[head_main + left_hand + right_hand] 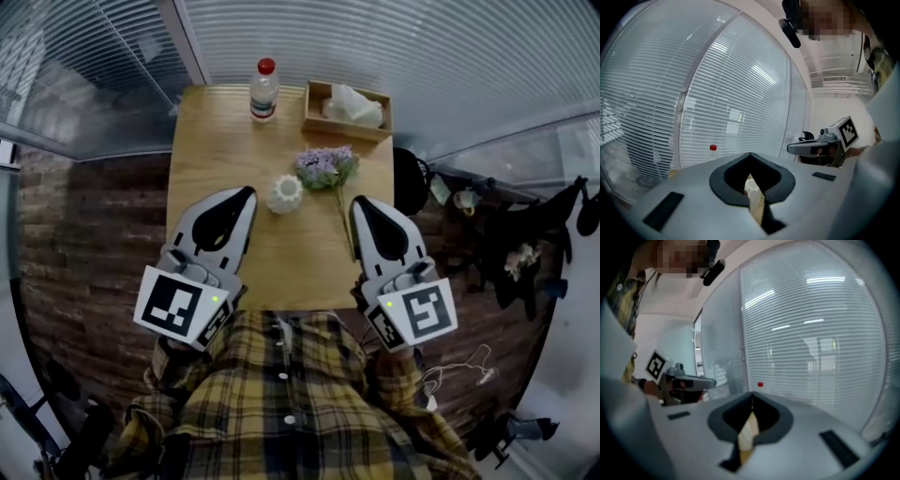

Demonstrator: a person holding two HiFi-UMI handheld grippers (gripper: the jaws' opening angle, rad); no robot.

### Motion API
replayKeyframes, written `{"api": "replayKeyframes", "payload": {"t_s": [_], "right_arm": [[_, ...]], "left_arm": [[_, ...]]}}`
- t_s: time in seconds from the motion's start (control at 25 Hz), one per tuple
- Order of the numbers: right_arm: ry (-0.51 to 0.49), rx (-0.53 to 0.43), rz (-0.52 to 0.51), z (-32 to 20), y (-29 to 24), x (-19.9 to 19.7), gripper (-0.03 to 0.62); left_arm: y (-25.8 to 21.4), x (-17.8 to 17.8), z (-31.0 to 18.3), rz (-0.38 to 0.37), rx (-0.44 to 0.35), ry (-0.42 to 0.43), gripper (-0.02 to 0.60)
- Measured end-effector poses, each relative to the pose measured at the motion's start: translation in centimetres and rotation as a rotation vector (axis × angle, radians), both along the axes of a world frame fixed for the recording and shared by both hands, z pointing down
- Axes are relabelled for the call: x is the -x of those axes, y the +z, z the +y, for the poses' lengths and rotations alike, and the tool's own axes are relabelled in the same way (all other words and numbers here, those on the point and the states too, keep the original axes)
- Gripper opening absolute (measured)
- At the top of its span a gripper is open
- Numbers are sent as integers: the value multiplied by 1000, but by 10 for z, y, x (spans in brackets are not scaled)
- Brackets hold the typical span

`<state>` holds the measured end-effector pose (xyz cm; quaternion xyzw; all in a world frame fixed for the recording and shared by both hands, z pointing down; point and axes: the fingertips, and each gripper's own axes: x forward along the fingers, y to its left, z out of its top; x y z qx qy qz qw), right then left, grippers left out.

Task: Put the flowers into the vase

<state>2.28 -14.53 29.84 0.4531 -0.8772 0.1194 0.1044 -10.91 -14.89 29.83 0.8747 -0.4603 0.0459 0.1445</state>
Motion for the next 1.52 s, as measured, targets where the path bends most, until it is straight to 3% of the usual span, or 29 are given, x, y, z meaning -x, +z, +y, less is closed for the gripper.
{"api": "replayKeyframes", "payload": {"t_s": [0.48,0.92,1.52], "right_arm": [[-66,101,148,-13,42,-24,12],[-75,208,186,-25,75,-35,17],[-114,382,264,-31,123,-34,155]], "left_arm": [[7,6,6,-2,2,-103,9],[20,11,7,-8,38,-132,9],[34,18,1,-28,78,-128,9]]}}
